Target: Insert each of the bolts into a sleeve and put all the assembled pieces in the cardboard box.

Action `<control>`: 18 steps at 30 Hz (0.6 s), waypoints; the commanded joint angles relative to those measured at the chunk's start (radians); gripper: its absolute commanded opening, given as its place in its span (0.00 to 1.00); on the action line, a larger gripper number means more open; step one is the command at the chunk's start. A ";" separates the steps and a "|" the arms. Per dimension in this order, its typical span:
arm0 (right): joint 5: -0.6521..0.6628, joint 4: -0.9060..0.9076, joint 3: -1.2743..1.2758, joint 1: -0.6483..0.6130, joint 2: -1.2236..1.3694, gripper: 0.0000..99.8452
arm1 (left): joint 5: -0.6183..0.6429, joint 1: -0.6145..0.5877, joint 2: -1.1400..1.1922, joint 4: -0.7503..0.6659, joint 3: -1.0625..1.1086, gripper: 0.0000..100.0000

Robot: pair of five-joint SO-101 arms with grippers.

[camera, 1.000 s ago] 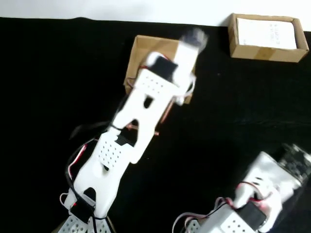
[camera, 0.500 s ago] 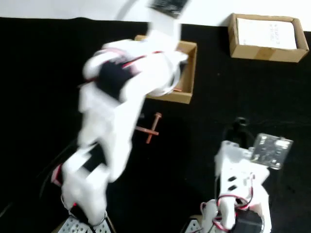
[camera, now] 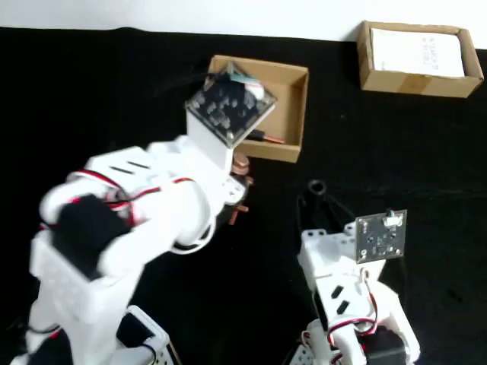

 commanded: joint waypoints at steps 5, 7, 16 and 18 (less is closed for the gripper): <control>-0.003 -0.131 0.044 -0.012 -0.005 0.01 | -0.003 0.018 -0.162 -0.672 0.492 0.01; -0.003 -0.134 0.054 -0.012 -0.005 0.01 | -0.003 0.018 -0.194 -0.876 0.608 0.01; -0.005 -0.134 0.074 -0.012 -0.005 0.01 | 0.219 0.022 -0.211 -1.250 0.762 0.01; -0.005 -0.134 0.074 -0.012 -0.005 0.01 | 0.247 0.044 -0.211 -1.250 0.762 0.01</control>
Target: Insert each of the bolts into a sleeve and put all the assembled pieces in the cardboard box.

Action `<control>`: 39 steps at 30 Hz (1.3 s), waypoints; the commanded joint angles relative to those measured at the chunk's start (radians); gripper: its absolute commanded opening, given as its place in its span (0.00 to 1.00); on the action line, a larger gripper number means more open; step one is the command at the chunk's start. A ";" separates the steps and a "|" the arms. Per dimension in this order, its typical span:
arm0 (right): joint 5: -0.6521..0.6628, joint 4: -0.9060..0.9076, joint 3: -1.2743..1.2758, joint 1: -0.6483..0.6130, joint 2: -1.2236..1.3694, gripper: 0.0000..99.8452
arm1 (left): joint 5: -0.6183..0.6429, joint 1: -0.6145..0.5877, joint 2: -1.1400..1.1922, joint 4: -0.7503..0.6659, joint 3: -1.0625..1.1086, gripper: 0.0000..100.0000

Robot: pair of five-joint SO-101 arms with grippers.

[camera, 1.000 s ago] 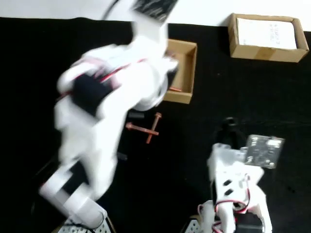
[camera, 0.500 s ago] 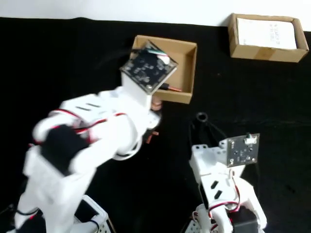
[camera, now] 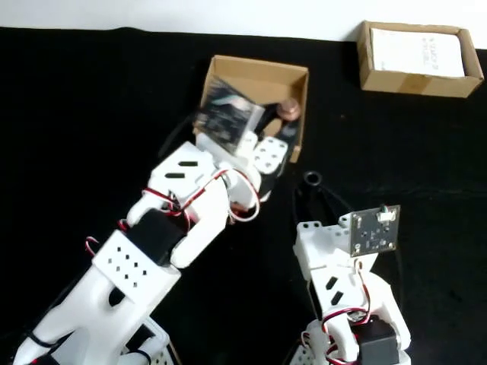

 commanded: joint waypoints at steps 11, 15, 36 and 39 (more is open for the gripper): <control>-0.003 -0.076 -0.004 -0.005 0.001 0.01 | 0.141 0.105 -0.035 0.035 -0.119 0.01; -0.003 -0.116 0.018 -0.005 0.002 0.01 | 0.144 0.105 -0.035 0.118 -0.154 0.01; -0.003 -0.137 0.047 -0.005 0.002 0.01 | 0.146 0.107 -0.031 0.100 -0.065 0.01; -0.003 -0.137 0.047 -0.005 0.002 0.01 | 0.144 0.107 -0.031 0.034 -0.033 0.01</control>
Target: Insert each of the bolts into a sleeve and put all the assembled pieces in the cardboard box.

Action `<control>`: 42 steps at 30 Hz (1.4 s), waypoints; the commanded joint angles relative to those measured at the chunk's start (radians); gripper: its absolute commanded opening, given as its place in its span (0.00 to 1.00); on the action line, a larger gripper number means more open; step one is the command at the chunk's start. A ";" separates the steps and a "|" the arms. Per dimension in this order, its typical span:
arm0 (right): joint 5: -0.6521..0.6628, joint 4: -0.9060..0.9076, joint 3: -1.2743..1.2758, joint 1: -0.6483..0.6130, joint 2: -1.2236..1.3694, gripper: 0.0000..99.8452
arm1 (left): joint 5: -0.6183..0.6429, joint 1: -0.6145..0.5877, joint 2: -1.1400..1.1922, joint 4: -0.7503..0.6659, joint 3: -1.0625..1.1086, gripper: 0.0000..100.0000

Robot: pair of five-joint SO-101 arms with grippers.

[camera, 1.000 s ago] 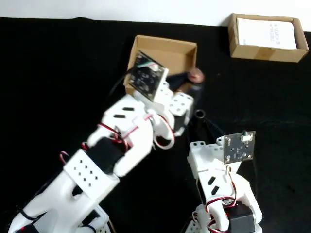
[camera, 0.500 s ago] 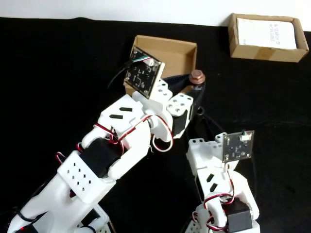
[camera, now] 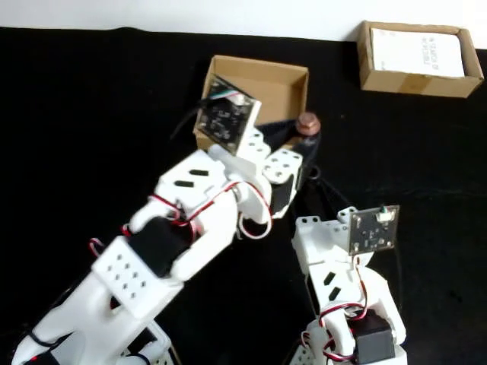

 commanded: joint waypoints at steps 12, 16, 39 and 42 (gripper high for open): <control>-0.003 -0.022 -0.005 -0.004 -0.001 0.01 | 0.008 0.036 -0.024 -0.083 0.012 0.01; -0.003 -0.022 -0.005 -0.004 -0.001 0.01 | 0.006 0.047 -0.024 -0.075 0.016 0.01; -0.005 -0.021 -0.030 0.002 -0.004 0.01 | 0.006 0.119 -0.074 0.560 -0.070 0.20; -0.009 -0.021 -0.065 0.027 0.001 0.01 | 0.002 0.160 -0.148 0.750 -0.140 0.17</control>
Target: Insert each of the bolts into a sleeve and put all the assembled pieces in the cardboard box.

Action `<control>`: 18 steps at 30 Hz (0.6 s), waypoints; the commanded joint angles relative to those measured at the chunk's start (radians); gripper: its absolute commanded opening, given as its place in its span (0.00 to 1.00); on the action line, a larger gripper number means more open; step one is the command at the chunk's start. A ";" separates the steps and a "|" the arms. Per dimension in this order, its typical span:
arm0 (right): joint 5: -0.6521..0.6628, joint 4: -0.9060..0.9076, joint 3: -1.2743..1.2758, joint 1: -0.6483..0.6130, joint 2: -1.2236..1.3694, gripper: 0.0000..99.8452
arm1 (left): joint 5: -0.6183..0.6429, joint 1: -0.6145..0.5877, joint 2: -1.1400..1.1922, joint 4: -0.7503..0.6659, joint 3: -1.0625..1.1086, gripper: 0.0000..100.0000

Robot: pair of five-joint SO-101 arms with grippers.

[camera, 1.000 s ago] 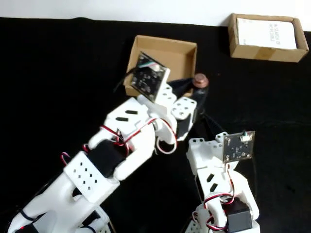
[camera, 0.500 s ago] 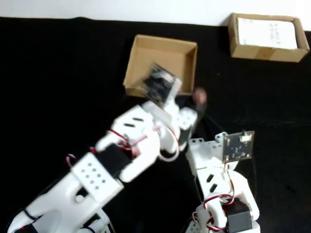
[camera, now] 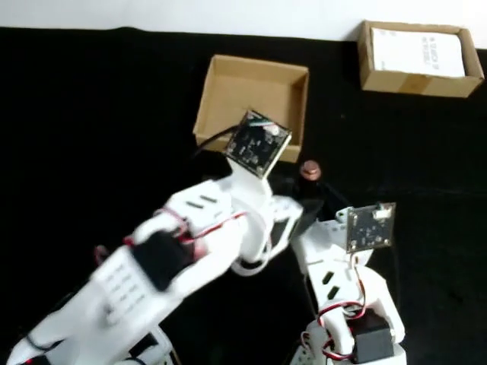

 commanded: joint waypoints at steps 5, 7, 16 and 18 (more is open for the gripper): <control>-0.011 -0.022 -0.154 0.035 0.047 0.01 | -0.003 -0.038 -0.225 0.310 -0.039 0.03; -0.011 -0.022 -0.243 0.035 0.127 0.01 | -0.003 -0.108 -0.291 0.308 0.027 0.01; -0.005 -0.022 -0.762 0.028 0.702 0.01 | -0.003 -0.490 -0.657 0.198 0.429 0.01; -0.003 -0.022 -0.878 0.027 0.831 0.01 | -0.003 -0.601 -0.765 0.146 0.533 0.01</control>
